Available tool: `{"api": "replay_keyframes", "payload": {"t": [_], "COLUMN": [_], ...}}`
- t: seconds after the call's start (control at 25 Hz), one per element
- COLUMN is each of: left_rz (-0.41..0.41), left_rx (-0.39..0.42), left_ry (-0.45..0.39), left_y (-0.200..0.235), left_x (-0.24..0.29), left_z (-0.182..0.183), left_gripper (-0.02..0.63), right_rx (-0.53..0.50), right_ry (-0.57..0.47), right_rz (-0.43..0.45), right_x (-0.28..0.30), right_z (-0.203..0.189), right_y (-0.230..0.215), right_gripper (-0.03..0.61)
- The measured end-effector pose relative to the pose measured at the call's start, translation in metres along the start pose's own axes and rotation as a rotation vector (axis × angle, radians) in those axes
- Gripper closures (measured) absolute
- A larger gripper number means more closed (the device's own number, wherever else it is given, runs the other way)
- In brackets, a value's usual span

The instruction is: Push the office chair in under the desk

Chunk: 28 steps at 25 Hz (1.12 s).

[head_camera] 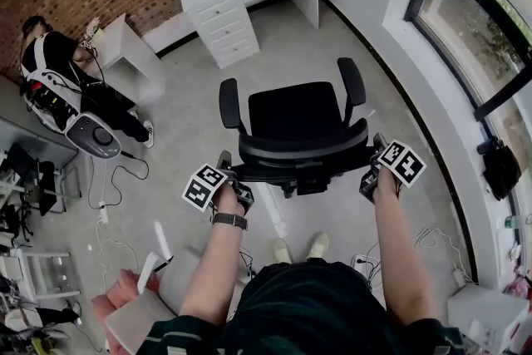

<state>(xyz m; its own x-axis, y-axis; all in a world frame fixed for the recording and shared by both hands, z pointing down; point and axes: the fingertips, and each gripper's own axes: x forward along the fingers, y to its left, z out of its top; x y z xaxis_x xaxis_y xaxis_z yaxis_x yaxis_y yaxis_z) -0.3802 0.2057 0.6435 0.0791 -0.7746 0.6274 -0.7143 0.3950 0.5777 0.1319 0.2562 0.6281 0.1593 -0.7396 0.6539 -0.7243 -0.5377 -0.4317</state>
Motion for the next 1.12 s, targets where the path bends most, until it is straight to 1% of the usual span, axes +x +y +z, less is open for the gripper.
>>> {"api": "replay_keyframes", "payload": {"t": [0.32, 0.48, 0.64, 0.88, 1.12], "left_rz": [0.005, -0.004, -0.009, -0.028, -0.035], "left_rx": [-0.016, -0.012, -0.016, -0.029, -0.009], "left_ry": [-0.017, -0.015, -0.015, -0.037, -0.017], "left_y": [-0.017, -0.027, -0.036, -0.052, -0.071], "left_x": [0.024, 0.043, 0.060, 0.093, 0.127], "left_z": [0.011, 0.017, 0.030, 0.052, 0.073], "left_gripper": [0.311, 0.311, 0.311, 0.307, 0.304], "right_rx": [-0.001, 0.000, 0.007, 0.009, 0.015], "right_ry": [-0.009, -0.017, -0.026, -0.036, -0.033], "right_rz": [0.012, 0.011, 0.015, 0.008, -0.023], "right_x": [0.028, 0.043, 0.057, 0.085, 0.111], "right_z": [0.021, 0.030, 0.037, 0.052, 0.066], "right_y": [0.013, 0.020, 0.033, 0.054, 0.074], "right_gripper": [0.298, 0.298, 0.298, 0.298, 0.298]}}
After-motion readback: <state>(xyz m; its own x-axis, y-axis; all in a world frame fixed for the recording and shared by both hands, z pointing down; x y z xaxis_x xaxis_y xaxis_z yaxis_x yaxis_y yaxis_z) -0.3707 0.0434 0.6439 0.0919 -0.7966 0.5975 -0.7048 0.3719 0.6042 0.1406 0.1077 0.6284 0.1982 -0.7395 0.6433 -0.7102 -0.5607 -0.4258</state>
